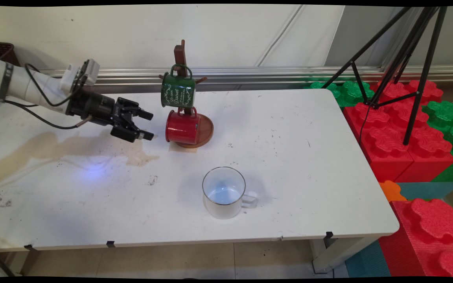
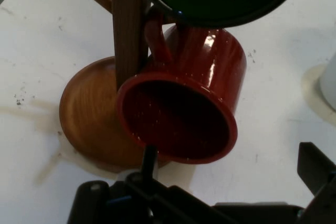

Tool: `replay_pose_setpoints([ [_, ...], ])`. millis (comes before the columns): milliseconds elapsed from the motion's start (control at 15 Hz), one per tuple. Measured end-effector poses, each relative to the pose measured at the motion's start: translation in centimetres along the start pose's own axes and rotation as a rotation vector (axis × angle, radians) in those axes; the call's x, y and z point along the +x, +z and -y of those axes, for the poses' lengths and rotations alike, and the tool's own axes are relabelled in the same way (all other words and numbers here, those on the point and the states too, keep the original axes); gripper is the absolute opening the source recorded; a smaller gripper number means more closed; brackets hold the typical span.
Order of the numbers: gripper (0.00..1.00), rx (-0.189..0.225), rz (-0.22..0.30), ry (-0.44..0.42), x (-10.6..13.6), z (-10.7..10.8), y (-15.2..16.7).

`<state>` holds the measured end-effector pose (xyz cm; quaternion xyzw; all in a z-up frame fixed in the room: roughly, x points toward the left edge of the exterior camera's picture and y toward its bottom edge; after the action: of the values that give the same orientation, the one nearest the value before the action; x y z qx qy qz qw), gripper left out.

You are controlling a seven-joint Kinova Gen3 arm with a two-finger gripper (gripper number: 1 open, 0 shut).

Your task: Pick up the red mug from the rack

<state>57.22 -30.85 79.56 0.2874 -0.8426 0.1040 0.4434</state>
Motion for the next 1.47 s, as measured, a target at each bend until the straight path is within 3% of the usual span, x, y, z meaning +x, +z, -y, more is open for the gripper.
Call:
replay_pose_setpoints([
  [1467,1.0,0.01,-0.093,-0.149,-1.2,0.0,4.6],
])
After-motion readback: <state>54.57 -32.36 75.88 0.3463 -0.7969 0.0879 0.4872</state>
